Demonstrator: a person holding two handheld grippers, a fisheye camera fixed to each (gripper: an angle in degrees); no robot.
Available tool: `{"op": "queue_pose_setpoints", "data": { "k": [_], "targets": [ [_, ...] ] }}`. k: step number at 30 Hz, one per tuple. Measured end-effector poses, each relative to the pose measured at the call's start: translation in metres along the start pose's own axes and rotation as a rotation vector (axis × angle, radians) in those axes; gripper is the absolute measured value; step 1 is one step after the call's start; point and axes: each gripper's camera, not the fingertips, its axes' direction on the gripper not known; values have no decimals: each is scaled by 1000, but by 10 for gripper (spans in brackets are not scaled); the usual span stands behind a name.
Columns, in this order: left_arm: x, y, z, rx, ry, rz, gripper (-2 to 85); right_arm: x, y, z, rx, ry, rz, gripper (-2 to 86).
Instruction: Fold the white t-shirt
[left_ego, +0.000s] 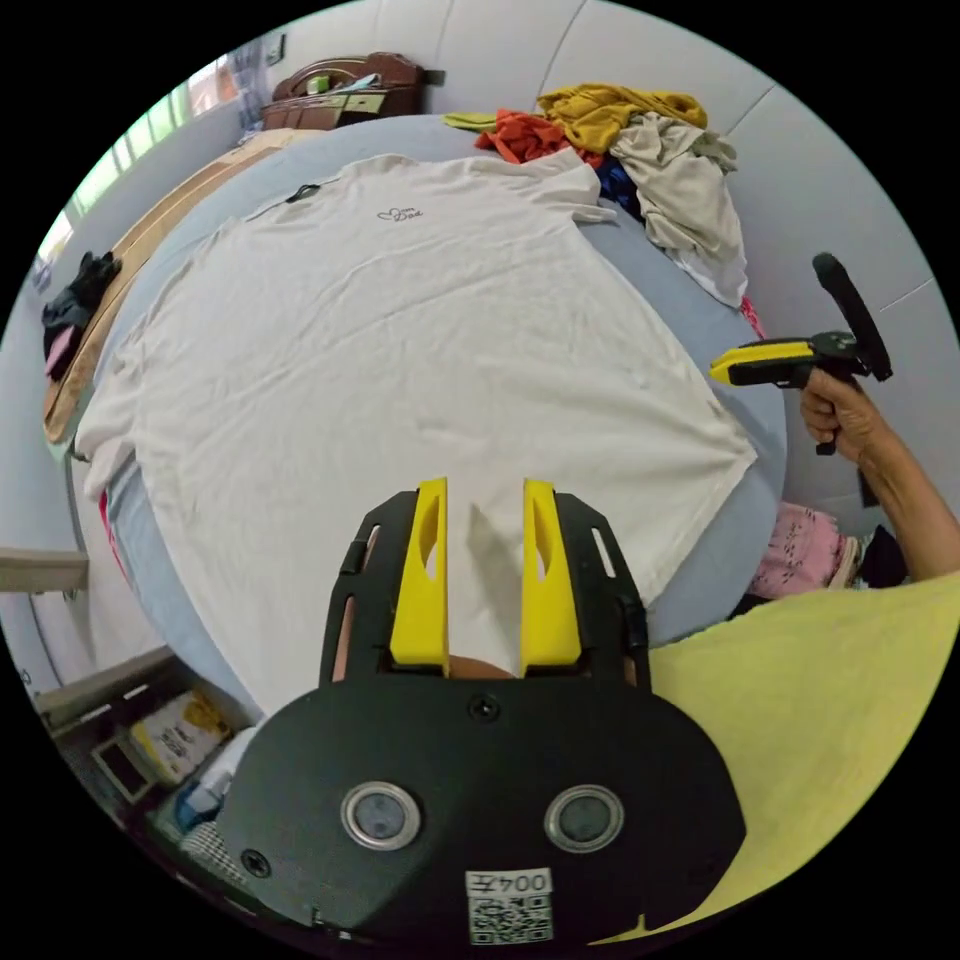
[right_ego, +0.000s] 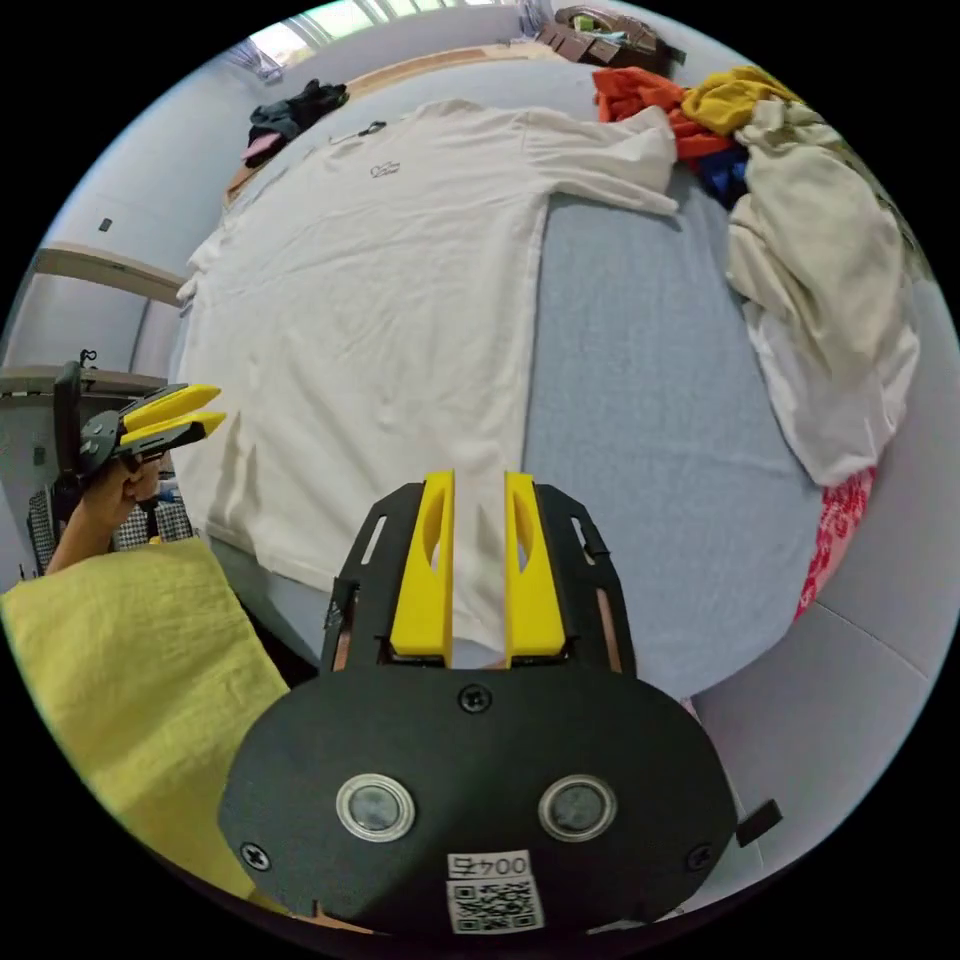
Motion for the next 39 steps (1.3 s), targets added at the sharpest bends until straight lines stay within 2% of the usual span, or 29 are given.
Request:
{"op": "queue_pose_setpoints", "data": {
  "k": [6, 14, 18, 21, 22, 24, 31, 35, 37, 39],
  "targets": [
    [13, 112, -7, -31, 103, -128, 94, 23, 90, 10, 7, -116, -16, 93],
    [28, 211, -19, -49, 47, -165, 77, 3, 122, 23, 30, -37, -82, 84],
    [24, 246, -24, -58, 23, -183, 77, -6, 131, 22, 36, 119, -55, 26],
    [22, 281, -35, -51, 6, -176, 81, 29, 148, 25, 47, 11, 90, 3],
    [20, 298, -40, -43, -1, -174, 83, 40, 154, 23, 23, -64, 107, 2],
    [13, 328, -50, -16, -13, -185, 88, 40, 162, 13, 40, -82, 72, 6],
    [-57, 481, -81, 91, -45, -468, 91, -12, 155, -2, 64, -70, -125, 47],
    [-100, 554, -85, 130, -68, -606, 90, -22, 141, 19, -20, -59, -138, 60],
    [-116, 577, -82, 138, -49, -644, 87, -24, 137, 35, -96, -20, -144, 65],
    [-133, 599, -76, 138, -9, -686, 87, -27, 141, 38, -94, 28, -151, 60]
  ]
}}
